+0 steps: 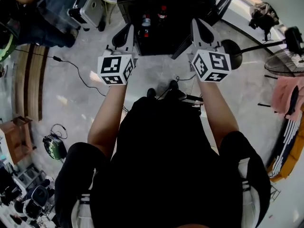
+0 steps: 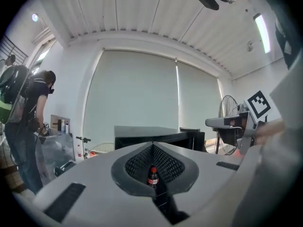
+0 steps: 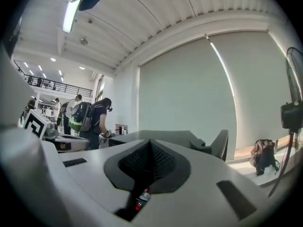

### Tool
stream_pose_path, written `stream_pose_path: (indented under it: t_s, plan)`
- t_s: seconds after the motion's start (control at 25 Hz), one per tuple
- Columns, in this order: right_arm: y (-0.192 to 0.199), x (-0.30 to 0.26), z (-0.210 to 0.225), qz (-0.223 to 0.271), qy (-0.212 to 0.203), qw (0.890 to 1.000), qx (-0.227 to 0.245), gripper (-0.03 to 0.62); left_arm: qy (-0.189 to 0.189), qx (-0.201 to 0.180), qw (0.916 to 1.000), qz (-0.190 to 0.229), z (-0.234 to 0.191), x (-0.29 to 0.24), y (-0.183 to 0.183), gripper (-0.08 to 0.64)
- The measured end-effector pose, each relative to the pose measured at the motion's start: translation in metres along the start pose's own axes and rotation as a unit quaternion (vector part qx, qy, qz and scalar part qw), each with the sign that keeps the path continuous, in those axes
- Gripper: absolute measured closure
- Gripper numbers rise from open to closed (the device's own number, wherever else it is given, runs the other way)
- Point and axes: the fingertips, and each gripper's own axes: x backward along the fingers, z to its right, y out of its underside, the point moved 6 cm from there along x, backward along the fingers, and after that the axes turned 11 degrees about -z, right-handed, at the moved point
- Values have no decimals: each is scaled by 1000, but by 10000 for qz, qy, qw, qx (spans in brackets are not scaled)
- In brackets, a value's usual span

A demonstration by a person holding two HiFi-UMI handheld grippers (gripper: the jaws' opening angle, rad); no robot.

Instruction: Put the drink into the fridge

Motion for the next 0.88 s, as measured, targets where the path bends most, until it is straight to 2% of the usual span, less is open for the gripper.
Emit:
stream_pose_path:
  t_s: [0.16,0.44,0.76,0.88]
  plan:
    - [2,42,-3,122,-6,9999,-17,571,35,-37,10000,62,2,28,-5,545]
    - [26,95,-6,-21,-51,9998,201,571,52,-125,9999,14,18,66,0,545]
    - [57,153,6,-104,82,9998,162,571,-322,10,9994,-160,49,124,24,545]
    - [76,178,8,-258,-2,9996,129,571,-335,34,9992,-217,72,143,39,546]
